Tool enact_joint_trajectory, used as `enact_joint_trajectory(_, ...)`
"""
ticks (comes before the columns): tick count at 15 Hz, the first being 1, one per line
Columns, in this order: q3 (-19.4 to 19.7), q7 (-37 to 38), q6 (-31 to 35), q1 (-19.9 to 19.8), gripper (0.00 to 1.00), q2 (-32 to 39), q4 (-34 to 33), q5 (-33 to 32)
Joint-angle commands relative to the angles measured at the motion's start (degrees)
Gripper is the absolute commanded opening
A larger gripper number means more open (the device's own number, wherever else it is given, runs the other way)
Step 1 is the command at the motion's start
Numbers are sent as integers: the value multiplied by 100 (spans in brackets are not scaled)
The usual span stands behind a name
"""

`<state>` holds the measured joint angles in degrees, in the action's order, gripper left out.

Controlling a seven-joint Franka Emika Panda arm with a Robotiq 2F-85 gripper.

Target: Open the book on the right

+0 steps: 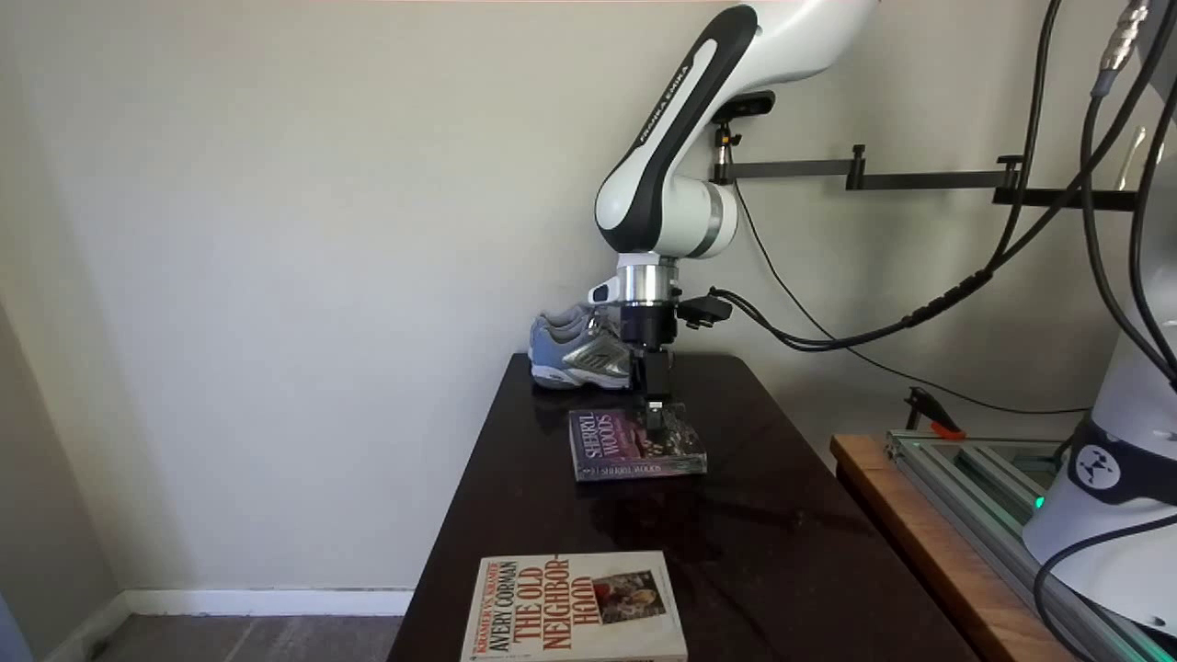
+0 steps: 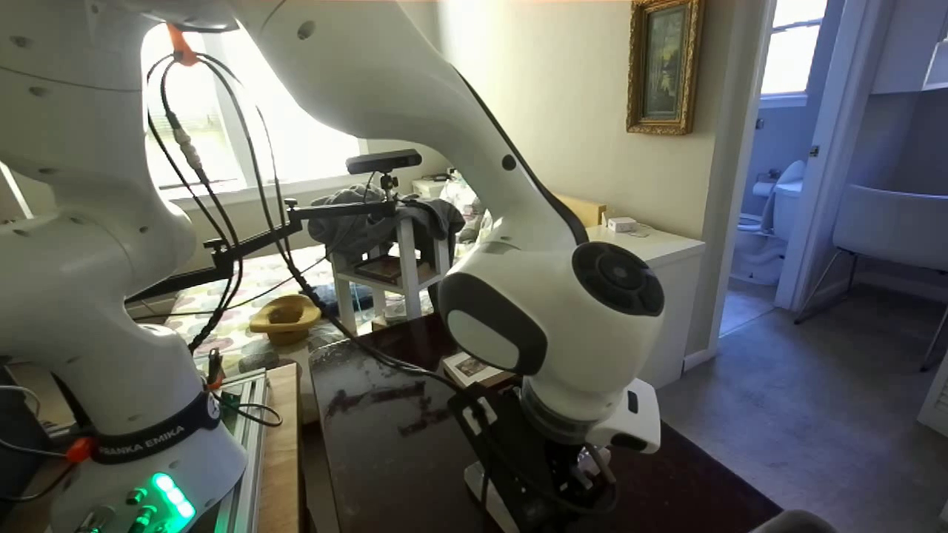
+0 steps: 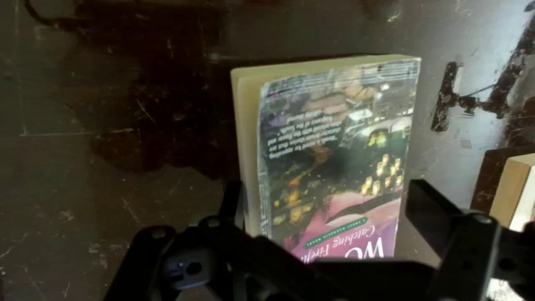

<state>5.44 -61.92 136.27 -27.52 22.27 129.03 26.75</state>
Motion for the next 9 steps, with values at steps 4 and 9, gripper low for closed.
enact_joint_trajectory(4,-51,-424,-795,-178,100,144,-380,620)
enact_joint_trajectory(9,7,-530,-1452,-173,100,269,-601,790)
